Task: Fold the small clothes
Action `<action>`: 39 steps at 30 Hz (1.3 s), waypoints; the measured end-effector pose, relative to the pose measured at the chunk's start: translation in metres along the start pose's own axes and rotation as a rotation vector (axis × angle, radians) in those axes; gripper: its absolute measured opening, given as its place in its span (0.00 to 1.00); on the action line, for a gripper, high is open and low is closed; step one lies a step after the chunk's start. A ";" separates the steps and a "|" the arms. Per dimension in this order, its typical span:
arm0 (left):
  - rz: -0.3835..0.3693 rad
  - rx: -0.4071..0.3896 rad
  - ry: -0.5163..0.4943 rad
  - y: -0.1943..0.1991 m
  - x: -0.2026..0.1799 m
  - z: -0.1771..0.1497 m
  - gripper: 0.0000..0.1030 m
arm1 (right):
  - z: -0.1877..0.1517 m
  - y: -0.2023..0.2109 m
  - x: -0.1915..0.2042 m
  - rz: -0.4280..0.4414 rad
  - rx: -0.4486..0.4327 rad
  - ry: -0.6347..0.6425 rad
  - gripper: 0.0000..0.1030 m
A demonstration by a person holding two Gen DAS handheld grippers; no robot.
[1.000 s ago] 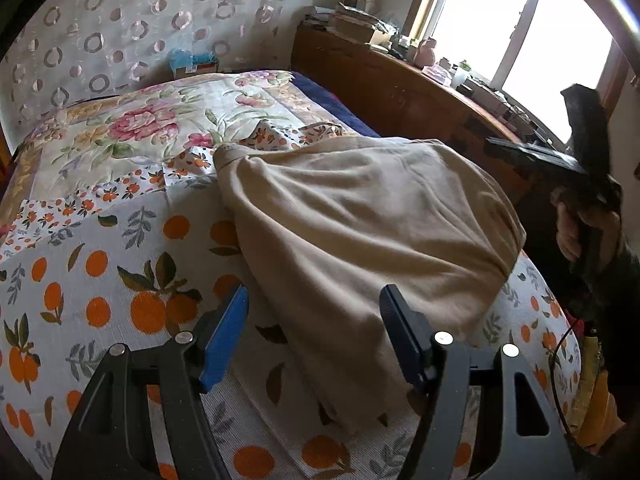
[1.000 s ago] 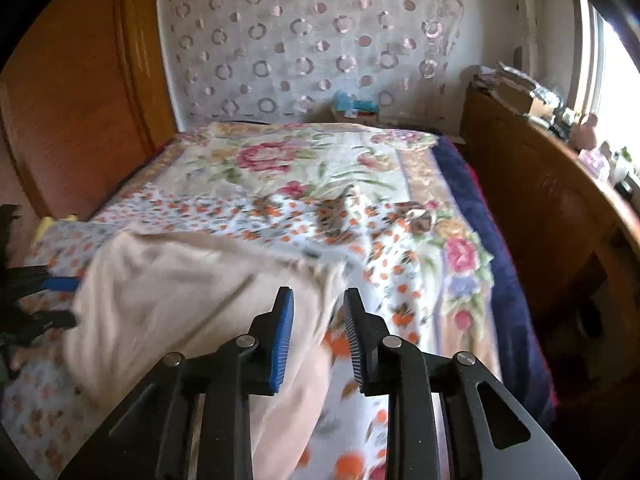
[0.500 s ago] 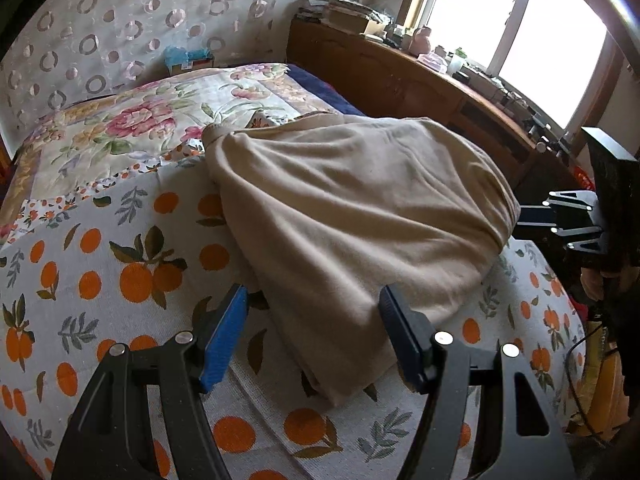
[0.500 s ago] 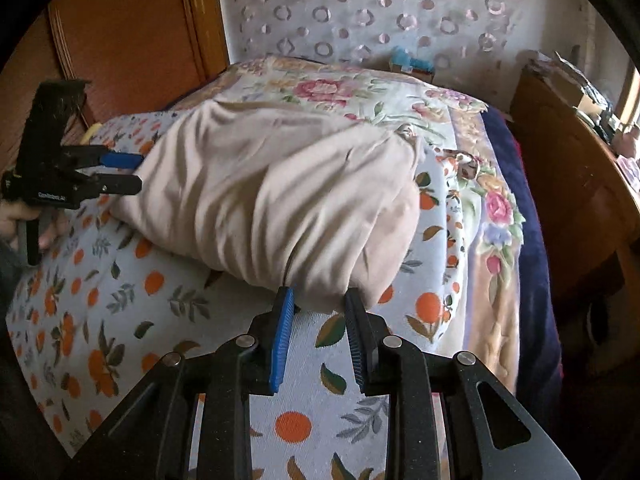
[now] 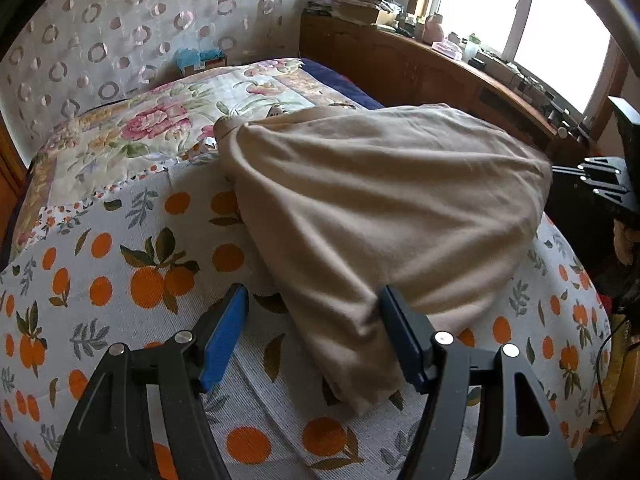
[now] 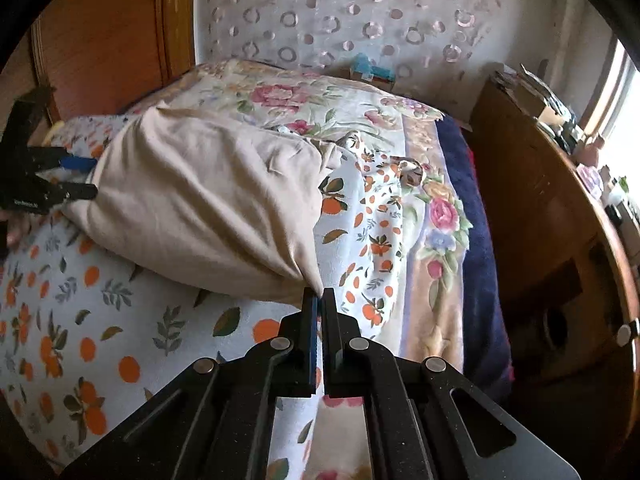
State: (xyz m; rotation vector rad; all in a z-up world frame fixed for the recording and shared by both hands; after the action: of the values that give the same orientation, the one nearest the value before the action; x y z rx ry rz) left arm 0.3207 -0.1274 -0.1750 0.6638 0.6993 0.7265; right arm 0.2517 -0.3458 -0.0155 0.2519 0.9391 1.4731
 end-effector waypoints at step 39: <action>-0.152 -0.088 0.095 -0.007 0.015 0.058 0.10 | 0.083 -0.083 0.034 0.237 -0.018 -0.086 0.16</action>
State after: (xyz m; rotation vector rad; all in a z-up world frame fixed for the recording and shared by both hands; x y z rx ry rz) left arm 0.3755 -0.1365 -0.1504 0.4930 0.7913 0.6478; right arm 0.3615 -0.2941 -0.0310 0.4216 0.8483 1.6726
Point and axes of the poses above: each gripper's, at about its wrist camera, not at the fingertips, and y roughly against the way its jaws point, x to its left, z to its top, the point moved 8 cm from there along -y, roughly the way its jaws point, and after that the axes turned 15 degrees about -z, right-handed, at the moved point
